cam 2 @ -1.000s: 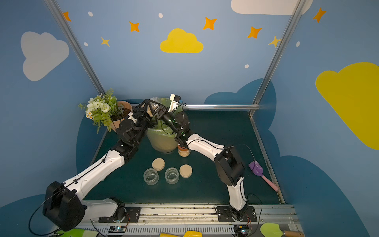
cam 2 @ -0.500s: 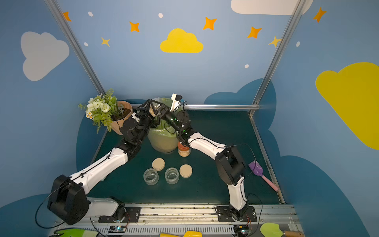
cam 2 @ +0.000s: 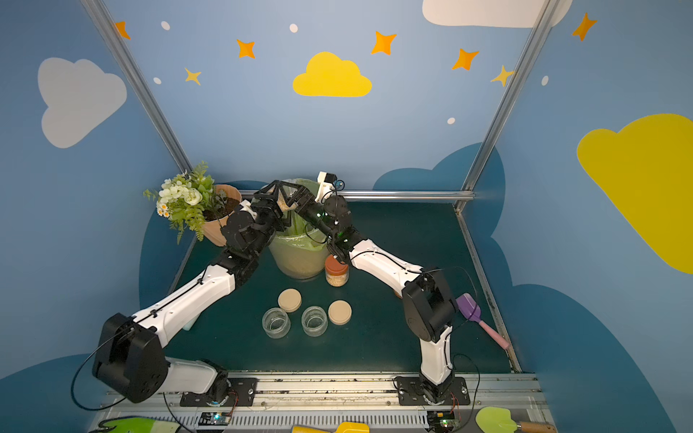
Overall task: Empty expired oatmeal from jars
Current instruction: Pour the expired oatmeal into the trash bin.
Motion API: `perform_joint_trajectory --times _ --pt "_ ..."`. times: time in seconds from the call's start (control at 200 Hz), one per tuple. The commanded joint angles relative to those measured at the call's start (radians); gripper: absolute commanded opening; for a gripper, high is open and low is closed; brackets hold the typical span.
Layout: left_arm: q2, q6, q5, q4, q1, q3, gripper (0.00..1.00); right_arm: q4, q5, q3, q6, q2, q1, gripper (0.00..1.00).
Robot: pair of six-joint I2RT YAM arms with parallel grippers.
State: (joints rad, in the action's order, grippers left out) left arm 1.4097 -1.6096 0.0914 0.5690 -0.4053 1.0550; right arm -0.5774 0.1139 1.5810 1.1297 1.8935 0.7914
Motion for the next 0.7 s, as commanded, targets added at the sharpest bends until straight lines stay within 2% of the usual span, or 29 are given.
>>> perform_joint_trajectory --times 0.0,0.07,0.26,0.691 --pt "0.002 0.07 -0.007 0.095 0.021 0.073 0.03 0.165 0.061 0.031 0.018 -0.053 0.006 0.96" --pt "0.017 0.073 -0.01 0.097 0.026 0.087 0.03 0.235 0.073 0.043 0.012 -0.059 0.002 0.96" --pt "0.041 0.107 -0.026 0.082 0.035 0.121 0.04 0.255 0.081 0.005 0.011 -0.089 -0.005 0.96" --pt "0.004 0.326 -0.048 -0.116 0.068 0.149 0.04 0.484 -0.001 0.002 -0.21 -0.264 -0.04 0.96"
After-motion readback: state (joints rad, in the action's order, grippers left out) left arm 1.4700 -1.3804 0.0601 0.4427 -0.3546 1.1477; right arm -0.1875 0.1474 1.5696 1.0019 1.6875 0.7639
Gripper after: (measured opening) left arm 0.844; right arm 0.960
